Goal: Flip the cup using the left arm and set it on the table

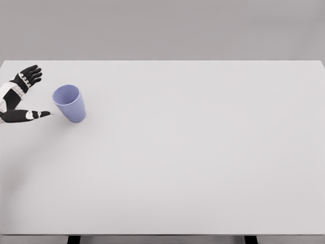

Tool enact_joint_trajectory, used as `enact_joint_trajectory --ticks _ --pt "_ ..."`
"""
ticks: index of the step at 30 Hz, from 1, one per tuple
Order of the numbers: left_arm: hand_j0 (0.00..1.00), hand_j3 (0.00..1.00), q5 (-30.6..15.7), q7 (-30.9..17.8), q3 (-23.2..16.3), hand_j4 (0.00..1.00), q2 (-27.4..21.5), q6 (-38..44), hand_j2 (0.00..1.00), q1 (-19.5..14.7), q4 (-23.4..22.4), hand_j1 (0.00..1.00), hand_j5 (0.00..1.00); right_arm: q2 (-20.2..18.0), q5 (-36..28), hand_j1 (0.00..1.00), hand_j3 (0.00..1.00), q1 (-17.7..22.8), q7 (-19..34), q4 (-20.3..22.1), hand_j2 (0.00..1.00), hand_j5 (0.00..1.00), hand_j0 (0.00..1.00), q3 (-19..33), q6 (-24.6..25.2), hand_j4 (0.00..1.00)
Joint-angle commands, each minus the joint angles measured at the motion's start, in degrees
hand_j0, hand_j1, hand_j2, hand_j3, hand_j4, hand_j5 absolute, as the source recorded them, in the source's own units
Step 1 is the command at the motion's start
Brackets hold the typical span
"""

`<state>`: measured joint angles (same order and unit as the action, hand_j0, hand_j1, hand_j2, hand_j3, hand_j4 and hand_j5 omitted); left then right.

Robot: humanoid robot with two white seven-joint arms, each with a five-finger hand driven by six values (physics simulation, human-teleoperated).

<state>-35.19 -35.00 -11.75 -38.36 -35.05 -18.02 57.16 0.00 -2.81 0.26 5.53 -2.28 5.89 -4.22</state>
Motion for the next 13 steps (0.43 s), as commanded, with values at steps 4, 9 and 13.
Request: enact_joint_trajectory --ticks 4,9,13 --pt "1.00 1.00 2.6 0.0 -1.4 1.00 -6.9 0.1 1.00 0.2 10.4 1.00 1.00 0.0 0.0 1.00 1.00 0.0 0.0 0.0 1.00 1.00 1.00 0.0 0.0 1.00" --pt "1.00 1.00 5.4 0.0 -2.6 1.00 -8.7 0.1 1.00 0.3 18.2 1.00 1.00 0.0 0.0 1.00 1.00 0.0 0.0 0.0 1.00 1.00 1.00 0.0 0.0 1.00" --pt "1.00 1.00 6.4 0.0 -4.4 1.00 -9.5 0.1 1.00 0.6 18.6 1.00 1.00 0.0 0.0 1.00 1.00 0.0 0.0 0.0 1.00 1.00 1.00 0.0 0.0 1.00"
